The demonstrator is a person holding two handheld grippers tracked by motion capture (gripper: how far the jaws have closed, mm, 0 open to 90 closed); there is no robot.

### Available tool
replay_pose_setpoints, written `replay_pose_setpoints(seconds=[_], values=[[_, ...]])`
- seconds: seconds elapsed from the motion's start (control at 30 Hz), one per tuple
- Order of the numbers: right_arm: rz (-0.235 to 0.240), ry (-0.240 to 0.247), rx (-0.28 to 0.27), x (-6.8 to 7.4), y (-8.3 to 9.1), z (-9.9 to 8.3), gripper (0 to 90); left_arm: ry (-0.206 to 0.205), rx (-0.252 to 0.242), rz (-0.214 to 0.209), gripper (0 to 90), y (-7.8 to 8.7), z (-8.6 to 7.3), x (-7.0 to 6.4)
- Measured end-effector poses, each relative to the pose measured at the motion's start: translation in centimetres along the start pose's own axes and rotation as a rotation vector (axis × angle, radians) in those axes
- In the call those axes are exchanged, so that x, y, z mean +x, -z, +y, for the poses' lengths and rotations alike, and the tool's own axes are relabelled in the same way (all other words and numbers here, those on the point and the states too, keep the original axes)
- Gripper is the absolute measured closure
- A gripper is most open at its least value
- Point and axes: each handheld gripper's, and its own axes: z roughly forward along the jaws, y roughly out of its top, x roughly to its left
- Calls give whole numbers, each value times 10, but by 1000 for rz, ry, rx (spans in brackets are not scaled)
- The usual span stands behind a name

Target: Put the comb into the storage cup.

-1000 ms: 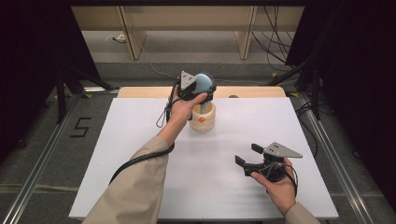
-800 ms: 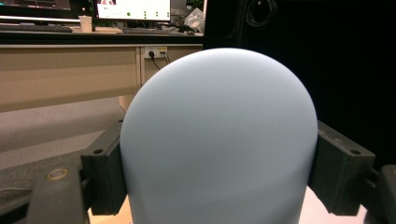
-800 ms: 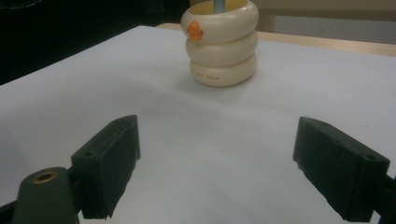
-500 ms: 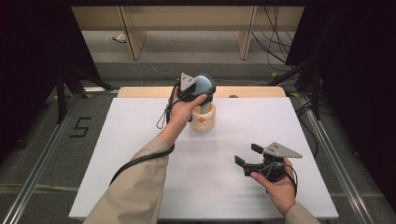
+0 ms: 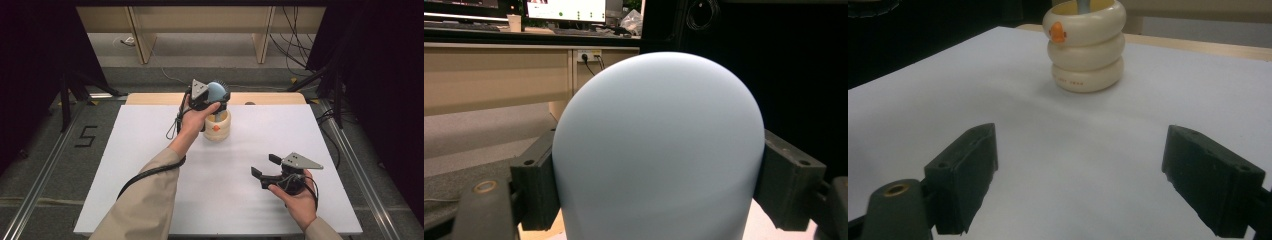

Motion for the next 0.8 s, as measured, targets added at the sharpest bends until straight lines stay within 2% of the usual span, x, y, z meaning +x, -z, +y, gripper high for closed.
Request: replay_pose_setpoints(seconds=[0.33,0.53,0.8], values=[[-3,-2,2,0,-1,0,158,-20,19,-15,193,9,0,-3],[-4,-4,4,0,-1,0,158,-13,23,-18,193,16,0,-2],[-6,-4,5,0,-1,0,158,-23,24,-25,183,25,-1,-3]])
